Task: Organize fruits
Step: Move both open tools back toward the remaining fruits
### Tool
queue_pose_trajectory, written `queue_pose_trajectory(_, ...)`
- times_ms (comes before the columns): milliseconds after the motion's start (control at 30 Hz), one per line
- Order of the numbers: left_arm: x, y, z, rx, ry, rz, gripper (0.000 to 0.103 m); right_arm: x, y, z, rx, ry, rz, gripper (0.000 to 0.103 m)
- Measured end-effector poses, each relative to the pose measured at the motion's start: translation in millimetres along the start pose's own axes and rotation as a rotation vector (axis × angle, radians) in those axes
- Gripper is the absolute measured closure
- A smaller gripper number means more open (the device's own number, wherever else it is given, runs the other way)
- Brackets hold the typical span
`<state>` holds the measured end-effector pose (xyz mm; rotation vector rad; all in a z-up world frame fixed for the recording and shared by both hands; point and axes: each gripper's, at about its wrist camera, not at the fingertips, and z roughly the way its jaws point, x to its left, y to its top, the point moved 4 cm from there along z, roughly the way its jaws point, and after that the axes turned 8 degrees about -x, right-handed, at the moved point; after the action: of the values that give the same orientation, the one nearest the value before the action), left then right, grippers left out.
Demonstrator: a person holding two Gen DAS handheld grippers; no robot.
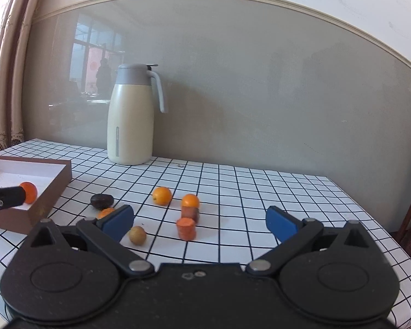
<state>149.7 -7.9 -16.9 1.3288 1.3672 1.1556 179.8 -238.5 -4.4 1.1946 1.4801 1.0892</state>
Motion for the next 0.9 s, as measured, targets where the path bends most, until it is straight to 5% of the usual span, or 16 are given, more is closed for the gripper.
queue_pose_trajectory(333,-54,-17,17,0.053,-0.07,0.032,0.0,-21,-10,9,0.027,-0.022,0.011,0.006)
queue_pose_trajectory(700,-79,-35,36,0.116,-0.064,0.041,0.001,-33,-39,36,0.079,-0.028,0.05,0.006)
queue_pose_trajectory(767,-80,-39,42,0.138,-0.068,0.037,0.014,-33,-43,44,0.107,-0.019,0.068,0.009)
queue_pose_trajectory(900,-80,-47,51,0.168,-0.068,0.034,0.017,-31,-41,55,0.108,-0.002,0.099,0.013)
